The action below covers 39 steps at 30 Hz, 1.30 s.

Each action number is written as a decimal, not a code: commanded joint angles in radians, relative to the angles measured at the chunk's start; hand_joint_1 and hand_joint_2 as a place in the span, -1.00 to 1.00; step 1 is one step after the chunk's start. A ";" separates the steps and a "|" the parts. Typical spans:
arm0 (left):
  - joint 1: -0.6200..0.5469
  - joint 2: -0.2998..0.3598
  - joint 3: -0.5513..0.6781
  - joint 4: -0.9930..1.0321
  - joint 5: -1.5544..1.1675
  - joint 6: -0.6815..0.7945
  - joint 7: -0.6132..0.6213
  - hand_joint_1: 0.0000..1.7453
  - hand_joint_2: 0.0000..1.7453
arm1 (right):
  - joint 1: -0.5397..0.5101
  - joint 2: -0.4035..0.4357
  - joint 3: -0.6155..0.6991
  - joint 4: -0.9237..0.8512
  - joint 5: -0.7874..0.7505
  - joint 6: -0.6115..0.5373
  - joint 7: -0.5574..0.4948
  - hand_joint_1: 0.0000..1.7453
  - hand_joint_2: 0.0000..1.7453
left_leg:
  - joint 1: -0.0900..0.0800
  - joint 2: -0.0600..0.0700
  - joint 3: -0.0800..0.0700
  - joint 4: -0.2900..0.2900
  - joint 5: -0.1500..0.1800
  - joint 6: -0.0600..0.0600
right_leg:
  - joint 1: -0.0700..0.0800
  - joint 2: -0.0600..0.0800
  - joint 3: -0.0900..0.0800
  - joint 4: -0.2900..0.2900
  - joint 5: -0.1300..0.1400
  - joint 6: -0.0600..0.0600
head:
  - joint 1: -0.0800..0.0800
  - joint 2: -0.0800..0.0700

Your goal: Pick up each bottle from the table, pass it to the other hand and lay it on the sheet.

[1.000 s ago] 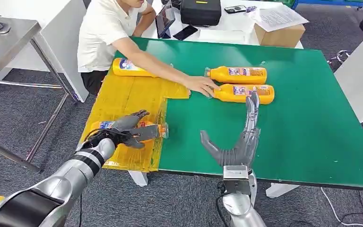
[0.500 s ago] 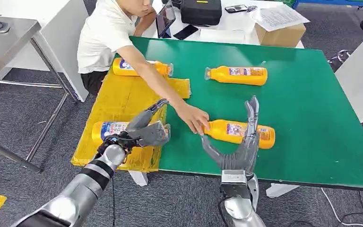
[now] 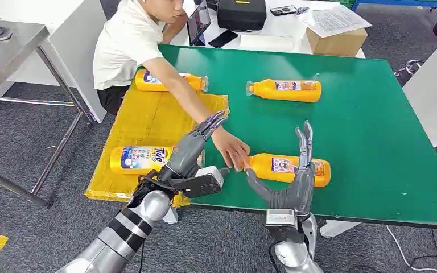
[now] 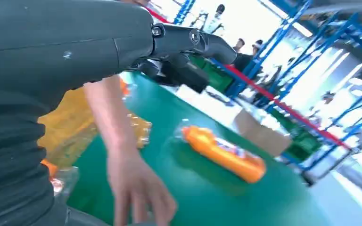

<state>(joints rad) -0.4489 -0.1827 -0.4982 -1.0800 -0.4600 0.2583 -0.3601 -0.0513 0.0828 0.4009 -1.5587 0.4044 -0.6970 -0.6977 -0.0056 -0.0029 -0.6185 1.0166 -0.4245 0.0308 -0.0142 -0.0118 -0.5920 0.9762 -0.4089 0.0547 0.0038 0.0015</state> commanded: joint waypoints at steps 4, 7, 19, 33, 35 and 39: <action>0.192 -0.016 0.059 -0.228 0.473 -0.083 -0.056 -1.00 1.00 | -0.012 -0.012 -0.161 0.245 0.330 -0.001 0.025 -1.00 1.00 | 0.001 0.003 0.008 -0.003 -0.002 -0.002 | 0.001 0.004 0.008 -0.004 -0.001 -0.002 | 0.000 0.000; 0.300 -0.051 0.047 -0.219 0.664 -0.008 -0.064 -1.00 1.00 | -0.030 -0.008 -0.406 0.359 0.620 -0.001 0.050 -1.00 1.00 | 0.001 0.002 0.007 -0.003 -0.002 -0.001 | 0.001 0.002 0.007 -0.004 -0.001 -0.001 | 0.000 0.000; 0.299 -0.025 0.049 -0.196 0.824 0.091 -0.085 -1.00 1.00 | -0.077 -0.093 -0.594 0.412 0.700 -0.001 0.019 -1.00 1.00 | -0.001 0.000 0.005 -0.001 -0.002 -0.002 | -0.001 0.000 0.005 -0.002 -0.001 -0.002 | 0.000 0.000; 0.298 -0.022 -0.002 -0.173 0.780 0.089 -0.088 -1.00 1.00 | -0.201 -0.197 -0.425 0.675 0.677 0.006 0.156 -1.00 1.00 | 0.000 0.003 0.004 -0.001 -0.002 -0.001 | 0.000 0.003 0.004 -0.002 0.000 -0.001 | 0.000 0.000; 0.288 -0.026 -0.013 -0.164 0.781 0.083 -0.087 -1.00 1.00 | -0.274 -0.219 -0.352 0.773 0.600 0.067 0.186 -1.00 1.00 | -0.001 0.006 0.004 -0.001 -0.002 -0.001 | 0.000 0.006 0.003 -0.003 0.002 -0.001 | 0.000 0.000; 0.259 -0.031 -0.040 -0.151 0.775 0.069 -0.077 -1.00 1.00 | -0.381 -0.257 -0.210 0.974 0.576 0.219 0.176 -1.00 1.00 | -0.001 0.008 0.003 0.000 -0.002 -0.001 | 0.000 0.008 0.002 -0.002 0.003 0.000 | 0.000 0.000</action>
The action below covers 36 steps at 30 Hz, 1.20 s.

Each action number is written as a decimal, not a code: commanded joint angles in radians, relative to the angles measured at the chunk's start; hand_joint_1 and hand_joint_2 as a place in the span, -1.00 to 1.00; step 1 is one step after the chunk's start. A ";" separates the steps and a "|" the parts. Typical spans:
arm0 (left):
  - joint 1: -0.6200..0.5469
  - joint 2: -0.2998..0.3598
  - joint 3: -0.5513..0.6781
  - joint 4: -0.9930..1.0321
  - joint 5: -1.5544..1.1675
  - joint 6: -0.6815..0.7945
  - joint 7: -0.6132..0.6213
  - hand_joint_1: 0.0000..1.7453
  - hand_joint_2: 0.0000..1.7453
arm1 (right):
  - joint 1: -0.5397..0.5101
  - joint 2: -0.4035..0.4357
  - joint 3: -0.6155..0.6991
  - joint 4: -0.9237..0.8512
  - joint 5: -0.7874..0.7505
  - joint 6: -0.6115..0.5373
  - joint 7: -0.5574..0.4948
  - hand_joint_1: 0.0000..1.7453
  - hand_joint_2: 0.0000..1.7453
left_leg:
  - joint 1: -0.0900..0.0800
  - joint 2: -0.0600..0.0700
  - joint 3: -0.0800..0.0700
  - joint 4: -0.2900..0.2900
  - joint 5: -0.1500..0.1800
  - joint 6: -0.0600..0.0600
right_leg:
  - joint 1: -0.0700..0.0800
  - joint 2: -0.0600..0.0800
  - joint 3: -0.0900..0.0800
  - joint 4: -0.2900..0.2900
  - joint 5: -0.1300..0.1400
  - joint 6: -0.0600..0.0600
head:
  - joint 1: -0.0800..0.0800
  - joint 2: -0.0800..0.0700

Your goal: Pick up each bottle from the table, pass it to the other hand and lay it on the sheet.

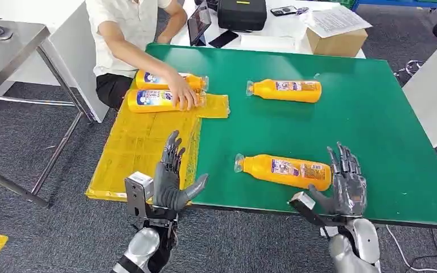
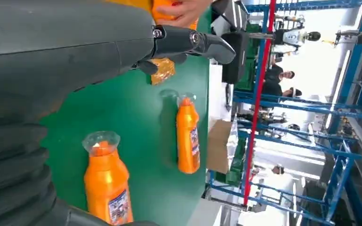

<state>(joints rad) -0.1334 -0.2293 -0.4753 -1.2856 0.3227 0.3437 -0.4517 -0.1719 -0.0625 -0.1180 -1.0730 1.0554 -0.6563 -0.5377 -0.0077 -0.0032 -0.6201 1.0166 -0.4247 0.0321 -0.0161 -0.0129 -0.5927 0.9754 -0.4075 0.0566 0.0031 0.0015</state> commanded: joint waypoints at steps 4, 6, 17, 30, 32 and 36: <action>-0.074 0.010 -0.074 0.080 -0.003 -0.028 0.042 -1.00 1.00 | -0.250 -0.119 0.357 0.540 -0.087 0.221 -0.004 -1.00 1.00 | 0.001 0.000 0.004 -0.001 0.000 -0.001 | 0.001 0.001 0.003 -0.001 0.000 -0.001 | 0.000 0.000; -0.070 0.011 -0.076 0.078 -0.004 -0.030 0.042 -1.00 1.00 | -0.249 -0.111 0.378 0.549 -0.077 0.223 0.004 -1.00 1.00 | 0.002 -0.001 0.006 -0.001 0.001 -0.001 | 0.002 -0.001 0.006 -0.002 0.000 -0.002 | 0.000 0.000; -0.059 0.031 -0.084 0.052 0.028 -0.103 0.103 -1.00 1.00 | -0.254 -0.114 0.465 0.547 -0.078 0.272 0.057 -1.00 1.00 | 0.002 0.002 0.007 -0.001 0.001 0.000 | 0.002 0.001 0.005 -0.002 0.001 -0.001 | 0.000 0.000; -0.014 0.040 -0.061 0.000 0.006 -0.090 0.115 -1.00 1.00 | -0.287 -0.129 0.524 0.572 -0.004 0.266 0.291 -1.00 1.00 | 0.002 0.003 0.012 -0.002 0.001 -0.002 | 0.002 0.003 0.009 -0.002 0.001 -0.004 | 0.000 0.000; -0.002 0.043 -0.055 -0.011 -0.001 -0.089 0.115 -1.00 1.00 | -0.288 -0.123 0.520 0.572 -0.003 0.286 0.335 -1.00 1.00 | 0.002 0.006 0.014 -0.001 0.001 -0.001 | 0.002 0.006 0.011 -0.003 0.002 -0.002 | 0.000 0.000; 0.019 0.040 -0.038 -0.038 -0.024 -0.079 0.129 -1.00 1.00 | -0.285 -0.102 0.492 0.580 -0.006 0.338 0.473 -1.00 1.00 | 0.001 0.003 0.018 -0.001 0.001 0.000 | 0.001 0.004 0.005 -0.003 -0.002 -0.004 | 0.001 0.000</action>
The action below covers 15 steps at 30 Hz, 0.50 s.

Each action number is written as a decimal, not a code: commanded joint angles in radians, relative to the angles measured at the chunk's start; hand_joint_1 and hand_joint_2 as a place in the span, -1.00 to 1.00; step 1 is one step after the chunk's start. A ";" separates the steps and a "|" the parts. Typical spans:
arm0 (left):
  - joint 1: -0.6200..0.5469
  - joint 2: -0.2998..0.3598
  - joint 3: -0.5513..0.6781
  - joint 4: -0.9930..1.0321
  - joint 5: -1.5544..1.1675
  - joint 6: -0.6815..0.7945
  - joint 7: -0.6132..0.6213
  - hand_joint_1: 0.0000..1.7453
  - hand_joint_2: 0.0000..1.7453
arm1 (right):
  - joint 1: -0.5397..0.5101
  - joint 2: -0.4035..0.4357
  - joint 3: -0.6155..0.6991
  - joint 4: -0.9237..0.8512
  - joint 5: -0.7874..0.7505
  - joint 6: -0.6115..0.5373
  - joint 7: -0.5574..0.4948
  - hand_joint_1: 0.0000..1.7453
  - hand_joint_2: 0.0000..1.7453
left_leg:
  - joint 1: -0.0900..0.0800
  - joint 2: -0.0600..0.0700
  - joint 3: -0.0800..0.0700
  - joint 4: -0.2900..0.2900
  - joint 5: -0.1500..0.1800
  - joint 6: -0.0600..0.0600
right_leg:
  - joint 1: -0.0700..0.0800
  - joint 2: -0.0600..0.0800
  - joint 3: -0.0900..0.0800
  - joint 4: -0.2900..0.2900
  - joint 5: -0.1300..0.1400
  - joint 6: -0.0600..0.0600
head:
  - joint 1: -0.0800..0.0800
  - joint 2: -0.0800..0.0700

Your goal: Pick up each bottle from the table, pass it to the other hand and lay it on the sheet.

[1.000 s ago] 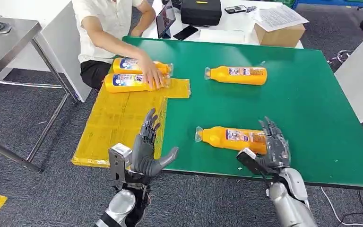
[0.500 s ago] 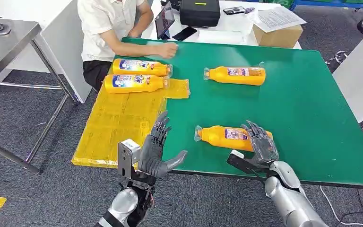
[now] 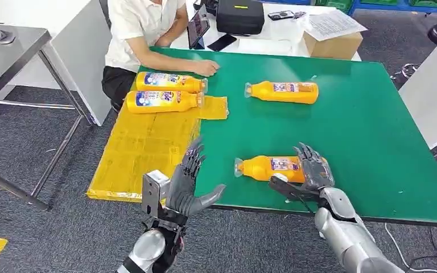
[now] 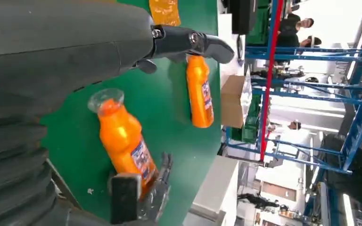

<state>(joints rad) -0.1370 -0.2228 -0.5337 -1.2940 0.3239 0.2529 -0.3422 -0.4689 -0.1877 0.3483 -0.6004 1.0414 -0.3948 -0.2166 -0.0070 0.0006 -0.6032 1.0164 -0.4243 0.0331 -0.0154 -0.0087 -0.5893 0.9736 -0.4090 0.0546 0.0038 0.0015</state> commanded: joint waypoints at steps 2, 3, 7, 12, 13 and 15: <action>0.036 0.035 0.027 -0.045 -0.031 0.012 0.028 -1.00 1.00 | 0.018 0.032 -0.003 0.111 -0.013 0.113 0.192 0.80 1.00 | 0.001 0.000 0.000 -0.002 0.001 -0.003 | 0.001 0.001 0.000 -0.003 0.002 -0.003 | 0.000 0.000; 0.044 0.036 0.031 -0.054 -0.034 0.012 0.034 -1.00 1.00 | 0.021 0.033 -0.014 0.112 -0.020 0.132 0.209 1.00 1.00 | 0.001 0.000 0.002 -0.001 0.000 -0.001 | 0.001 0.001 0.002 -0.002 0.001 -0.002 | 0.000 0.000; 0.061 0.039 0.046 -0.072 -0.041 0.010 0.044 -1.00 1.00 | 0.049 0.024 -0.042 0.078 -0.035 0.153 0.228 1.00 1.00 | 0.001 -0.006 0.003 -0.003 0.001 -0.001 | 0.001 -0.004 0.005 -0.003 0.000 -0.002 | 0.000 0.000; 0.060 0.038 0.048 -0.073 -0.042 0.010 0.045 -1.00 1.00 | 0.054 0.023 -0.047 0.071 -0.040 0.157 0.226 1.00 1.00 | 0.001 -0.006 0.005 -0.002 0.000 -0.001 | 0.001 -0.003 0.008 -0.003 0.001 0.001 | 0.000 0.000; 0.060 0.037 0.048 -0.073 -0.043 0.009 0.048 -1.00 1.00 | 0.056 0.023 -0.049 0.066 -0.042 0.166 0.223 1.00 1.00 | 0.002 -0.007 0.005 -0.003 0.001 -0.002 | 0.002 -0.004 0.009 -0.004 0.001 0.001 | 0.000 0.000; 0.061 0.038 0.049 -0.074 -0.044 0.003 0.053 -1.00 1.00 | 0.067 0.026 -0.069 0.047 -0.082 0.208 0.179 1.00 1.00 | 0.002 -0.006 0.005 -0.002 0.000 -0.001 | 0.001 -0.003 0.008 -0.003 0.000 0.002 | 0.000 0.000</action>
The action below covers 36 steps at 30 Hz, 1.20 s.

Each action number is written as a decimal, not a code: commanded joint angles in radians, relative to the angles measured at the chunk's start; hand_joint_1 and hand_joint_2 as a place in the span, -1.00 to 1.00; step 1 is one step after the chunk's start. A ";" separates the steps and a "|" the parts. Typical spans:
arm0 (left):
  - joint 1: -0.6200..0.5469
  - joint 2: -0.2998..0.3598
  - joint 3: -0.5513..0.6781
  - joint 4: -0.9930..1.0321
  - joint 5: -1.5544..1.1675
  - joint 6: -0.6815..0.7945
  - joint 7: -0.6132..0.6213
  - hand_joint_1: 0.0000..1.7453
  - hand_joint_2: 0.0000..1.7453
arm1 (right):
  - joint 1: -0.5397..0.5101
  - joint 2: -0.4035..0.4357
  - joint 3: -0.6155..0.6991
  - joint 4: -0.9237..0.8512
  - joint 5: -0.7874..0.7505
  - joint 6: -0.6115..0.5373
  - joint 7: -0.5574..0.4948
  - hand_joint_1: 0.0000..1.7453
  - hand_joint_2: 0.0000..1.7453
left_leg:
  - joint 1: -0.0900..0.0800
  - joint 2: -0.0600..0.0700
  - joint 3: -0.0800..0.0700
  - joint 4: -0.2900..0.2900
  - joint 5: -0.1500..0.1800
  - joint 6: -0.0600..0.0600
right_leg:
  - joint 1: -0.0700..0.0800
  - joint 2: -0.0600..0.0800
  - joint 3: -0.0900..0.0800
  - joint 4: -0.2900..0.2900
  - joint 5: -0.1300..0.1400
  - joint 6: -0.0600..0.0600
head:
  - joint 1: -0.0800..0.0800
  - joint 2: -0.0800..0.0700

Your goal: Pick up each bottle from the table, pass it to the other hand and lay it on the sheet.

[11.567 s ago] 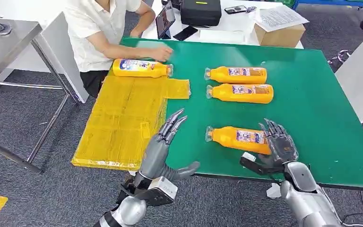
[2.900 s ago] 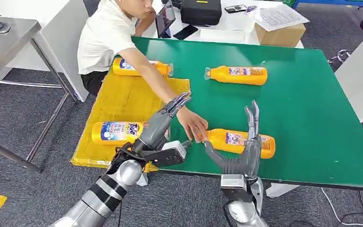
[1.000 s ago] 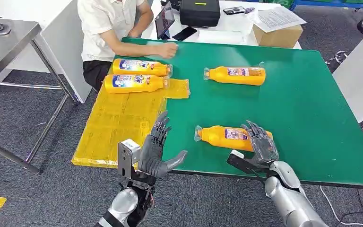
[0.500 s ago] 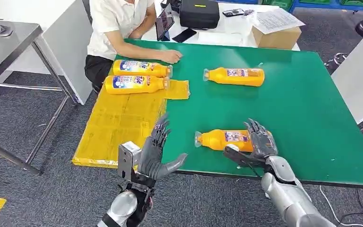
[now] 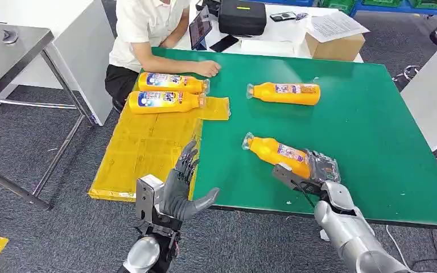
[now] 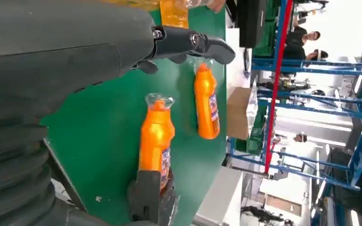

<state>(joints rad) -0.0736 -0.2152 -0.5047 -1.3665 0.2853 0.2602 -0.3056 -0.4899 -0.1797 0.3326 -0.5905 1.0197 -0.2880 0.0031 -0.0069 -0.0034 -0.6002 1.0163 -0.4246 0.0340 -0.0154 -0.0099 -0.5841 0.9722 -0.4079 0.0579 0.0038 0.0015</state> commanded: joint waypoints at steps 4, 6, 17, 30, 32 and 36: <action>-0.013 0.038 0.013 0.010 0.005 -0.018 0.016 -1.00 1.00 | 0.114 0.027 -0.112 -0.016 -0.252 0.247 -0.242 1.00 1.00 | 0.002 -0.004 0.002 -0.003 0.000 -0.003 | 0.002 -0.003 0.004 -0.003 -0.001 -0.002 | 0.000 0.000; -0.013 0.038 0.013 0.010 0.005 -0.018 0.016 -1.00 1.00 | 0.114 0.027 -0.112 -0.016 -0.252 0.247 -0.242 1.00 1.00 | 0.002 -0.002 0.004 -0.002 -0.002 -0.002 | 0.002 -0.002 0.006 -0.003 -0.002 -0.001 | 0.000 0.000; -0.022 0.041 0.006 0.024 0.024 -0.024 0.004 -1.00 1.00 | 0.124 0.029 -0.107 -0.055 -0.344 0.290 -0.338 1.00 1.00 | 0.004 0.009 0.013 -0.003 -0.006 -0.004 | 0.004 0.007 0.010 -0.005 -0.001 -0.006 | 0.000 0.000; -0.016 0.067 -0.014 0.106 0.308 -0.068 0.019 -1.00 1.00 | 0.247 0.189 -0.024 -0.672 -0.830 0.365 -0.536 1.00 1.00 | 0.003 0.018 0.002 -0.001 -0.008 -0.006 | 0.003 0.017 0.006 0.002 -0.001 -0.006 | 0.000 0.000; -0.040 0.073 -0.038 0.120 0.317 -0.101 0.029 -1.00 1.00 | 0.225 0.185 0.033 -0.672 -0.854 0.407 -0.532 1.00 1.00 | 0.003 0.013 -0.005 0.000 -0.004 -0.004 | 0.002 0.012 0.002 0.003 0.000 -0.004 | 0.000 0.000; -0.088 0.066 -0.049 0.128 0.303 -0.106 0.023 -1.00 1.00 | 0.189 0.222 0.099 -0.663 -0.886 0.456 -0.536 1.00 1.00 | 0.003 0.012 -0.006 -0.001 -0.004 -0.005 | 0.002 0.010 0.002 0.002 -0.001 -0.004 | 0.000 0.000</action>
<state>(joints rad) -0.0657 -0.1900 -0.4982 -1.3344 0.5920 0.1679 -0.2846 -0.2497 -0.0119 0.2761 -1.1599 0.1741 0.1124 -0.5398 -0.0046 0.0074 -0.6096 1.0161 -0.4275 0.0306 -0.0135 -0.0010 -0.5851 0.9744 -0.4079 0.0555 0.0042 0.0015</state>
